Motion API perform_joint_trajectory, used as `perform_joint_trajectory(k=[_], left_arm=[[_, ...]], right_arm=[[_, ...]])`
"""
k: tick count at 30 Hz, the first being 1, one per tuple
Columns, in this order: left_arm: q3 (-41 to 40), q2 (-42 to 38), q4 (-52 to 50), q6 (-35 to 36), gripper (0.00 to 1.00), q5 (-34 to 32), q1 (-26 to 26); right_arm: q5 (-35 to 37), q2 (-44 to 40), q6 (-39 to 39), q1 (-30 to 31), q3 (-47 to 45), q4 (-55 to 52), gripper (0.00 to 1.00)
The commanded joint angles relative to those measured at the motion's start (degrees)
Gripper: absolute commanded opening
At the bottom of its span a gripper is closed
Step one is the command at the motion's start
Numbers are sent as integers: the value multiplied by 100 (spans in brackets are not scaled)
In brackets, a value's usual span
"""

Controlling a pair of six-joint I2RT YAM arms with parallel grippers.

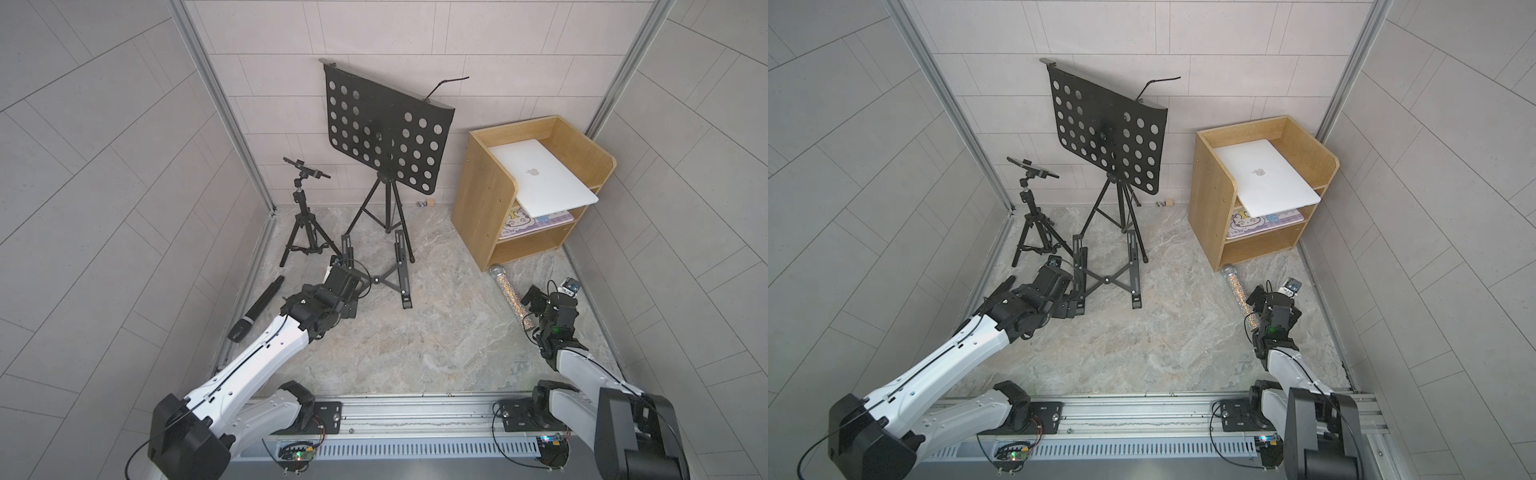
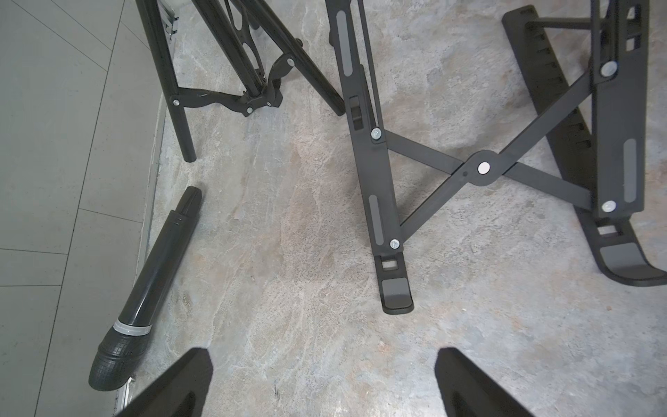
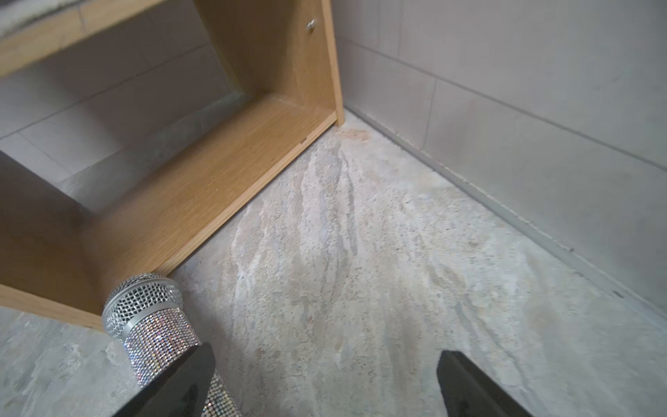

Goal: Close the laptop lid and set it aside
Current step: Reset both arms

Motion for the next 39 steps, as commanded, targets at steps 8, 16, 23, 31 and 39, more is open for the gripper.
perform_joint_trajectory(k=[8,16,23,31,39], left_arm=[[-224,-352,359,175,100,-260,-7],[-1283,-737,2093,1334,100,-782,-7],[-2203,-447,4418,2301,100,-937,235],[-2225,974,6115,2095,100,-55,1301],[-2173,2266,7970,1419,100,1198,2297]], right_arm=[[-803,2454,-863,418,901,2264,100],[-817,2357,-896,427,958,2035,100],[-795,2339,-902,436,977,1970,100],[-789,2340,-900,444,974,1986,100],[-791,2339,-901,444,974,1988,100]])
